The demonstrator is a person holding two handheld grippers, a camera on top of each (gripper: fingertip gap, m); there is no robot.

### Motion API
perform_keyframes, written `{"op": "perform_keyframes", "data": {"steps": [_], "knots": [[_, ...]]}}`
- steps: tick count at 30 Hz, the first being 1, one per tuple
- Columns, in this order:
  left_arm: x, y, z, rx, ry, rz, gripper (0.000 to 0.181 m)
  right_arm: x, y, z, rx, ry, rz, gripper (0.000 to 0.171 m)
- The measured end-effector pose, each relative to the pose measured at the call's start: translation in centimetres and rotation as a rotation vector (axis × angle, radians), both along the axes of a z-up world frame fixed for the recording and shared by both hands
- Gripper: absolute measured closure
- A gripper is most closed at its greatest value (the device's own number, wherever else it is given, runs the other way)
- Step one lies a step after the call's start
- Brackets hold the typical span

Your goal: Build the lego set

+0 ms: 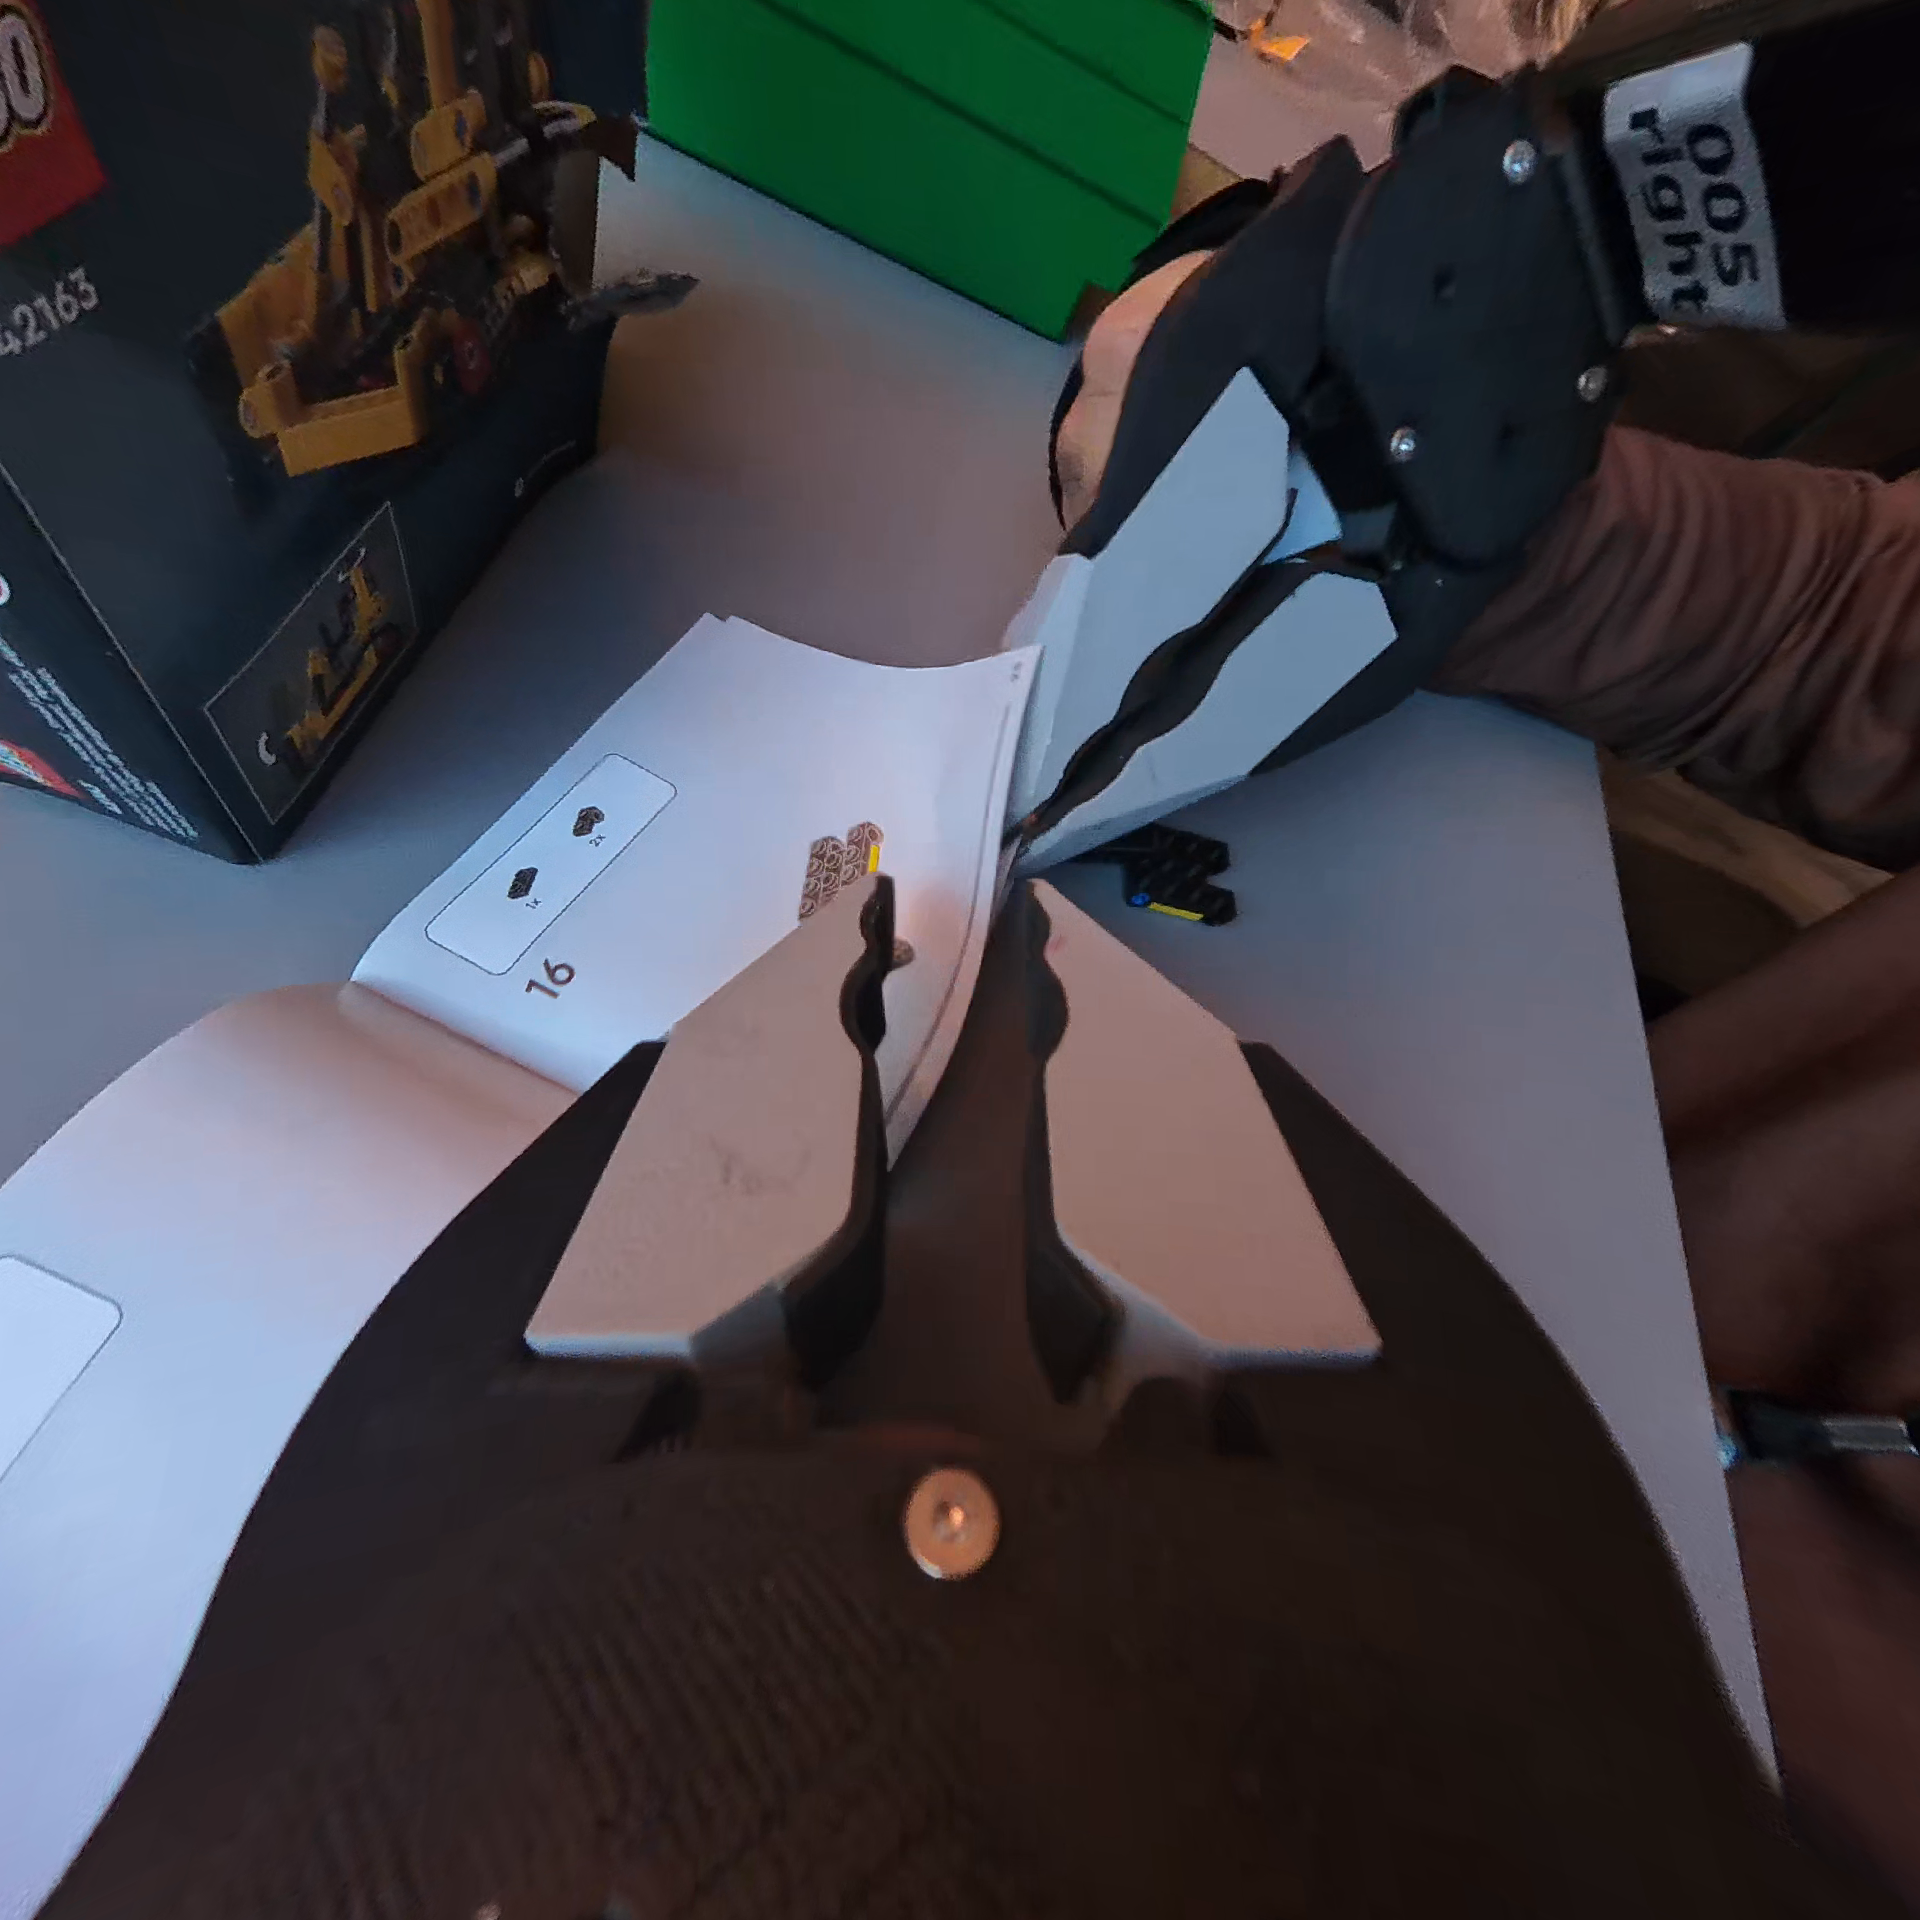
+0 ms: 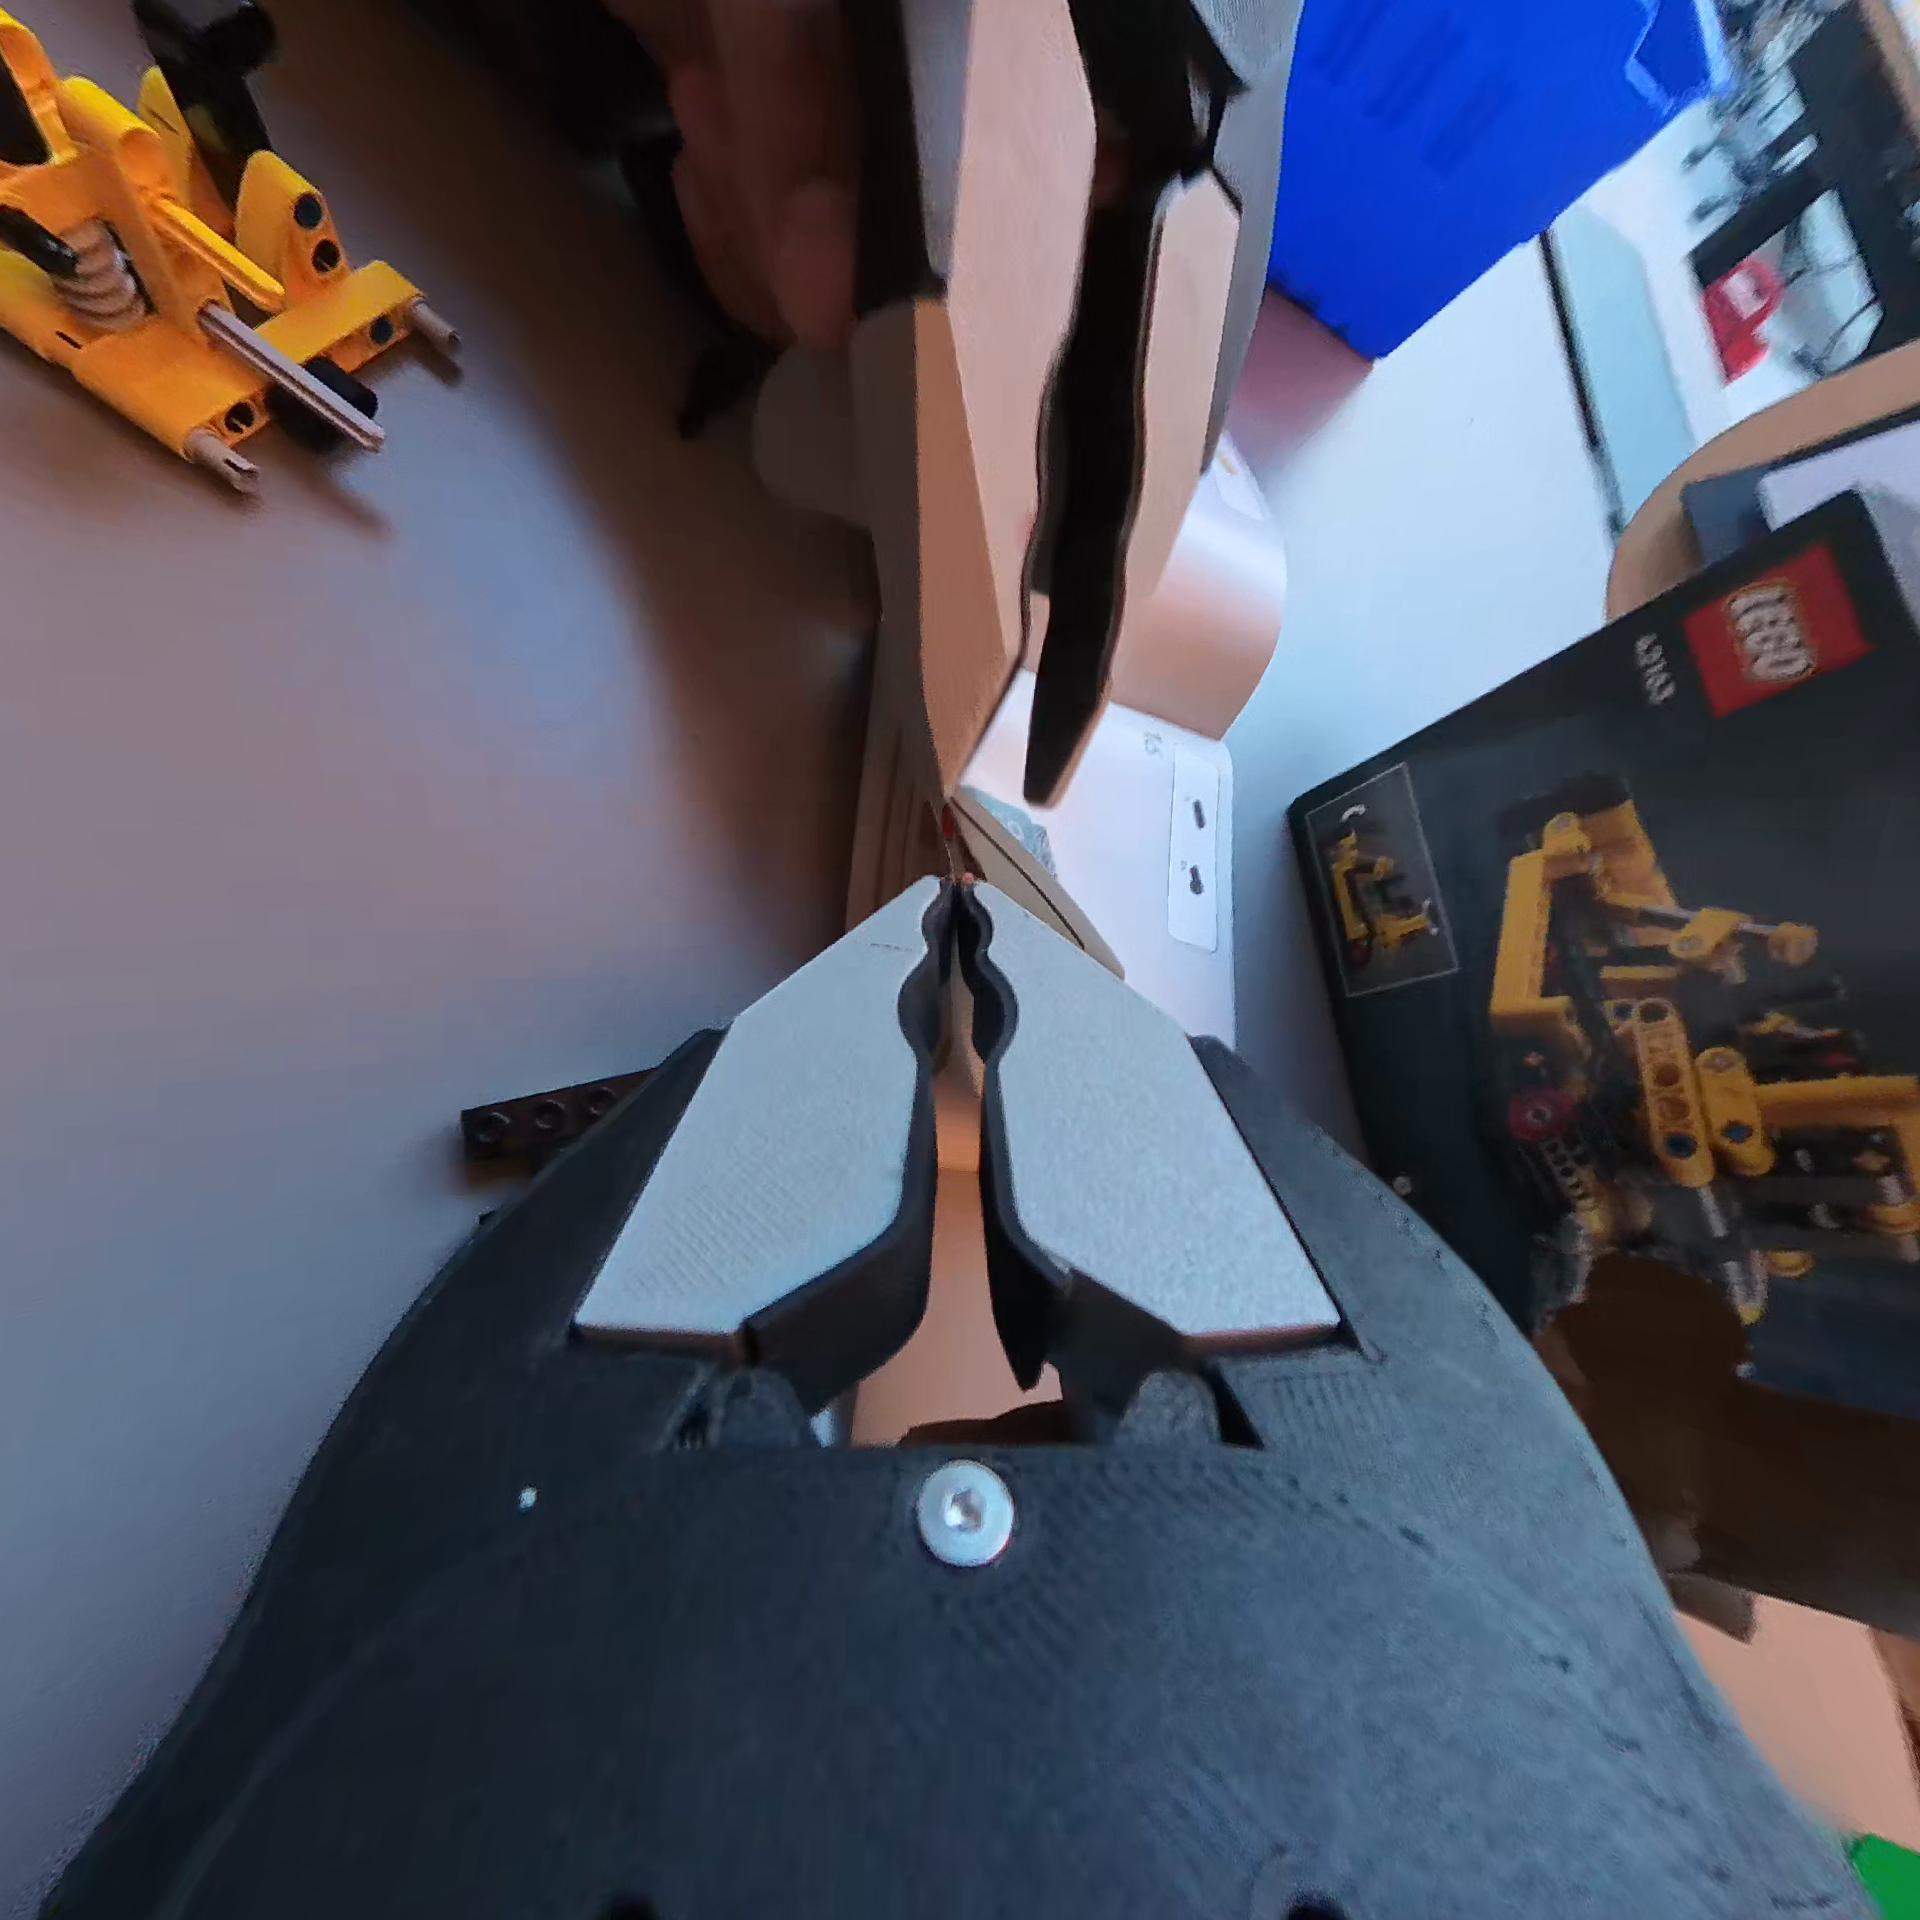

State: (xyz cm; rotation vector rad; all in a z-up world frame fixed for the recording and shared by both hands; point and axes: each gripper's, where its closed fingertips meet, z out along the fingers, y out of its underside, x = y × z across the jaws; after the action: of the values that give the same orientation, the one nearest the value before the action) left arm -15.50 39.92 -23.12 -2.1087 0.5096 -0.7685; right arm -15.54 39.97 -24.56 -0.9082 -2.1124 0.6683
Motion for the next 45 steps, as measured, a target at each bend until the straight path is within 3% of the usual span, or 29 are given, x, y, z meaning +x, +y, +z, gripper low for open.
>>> {"op": "perform_keyframes", "data": {"steps": [2,5,8,16,19,27,32,36,45], "knots": [[0.2,0.2,0.1,0.011,0.004,0.004,0.163,-0.1,-0.1,0.4,0.04,0.039,0.015,0.171],[0.6,0.0,0.3,0.035,0.002,-0.012,0.181,-0.1,-0.2,0.5,0.142,0.084,0.04,0.171],[-0.3,0.3,-0.4,0.04,0.073,0.02,0.181,0.0,-0.6,0.0,0.183,0.077,0.071,0.171],[-2.2,0.6,0.9,0.079,0.052,0.097,0.181,0.2,0.3,-0.7,0.156,0.032,0.032,0.171],[-2.4,0.6,1.5,0.13,0.084,0.099,0.181,0.4,0.4,-0.7,0.107,0.014,0.024,0.155],[-3.3,-0.1,0.2,0.462,0.714,0.001,0.181,1.4,2.8,5.5,-0.219,0.203,-0.043,0.143],[-1.2,-1.8,-0.8,0.662,0.926,-0.233,0.181,0.8,1.4,2.5,-0.175,0.101,-0.014,0.126],[-1.0,-2.6,-2.3,0.69,1.05,-0.351,0.181,0.4,0.2,0.1,-0.039,0.031,0.023,0.125],[-1.2,-2.4,-2.4,0.691,1.074,-0.338,0.181,0.5,0.1,-0.4,-0.01,0.022,0.026,0.128]]}}
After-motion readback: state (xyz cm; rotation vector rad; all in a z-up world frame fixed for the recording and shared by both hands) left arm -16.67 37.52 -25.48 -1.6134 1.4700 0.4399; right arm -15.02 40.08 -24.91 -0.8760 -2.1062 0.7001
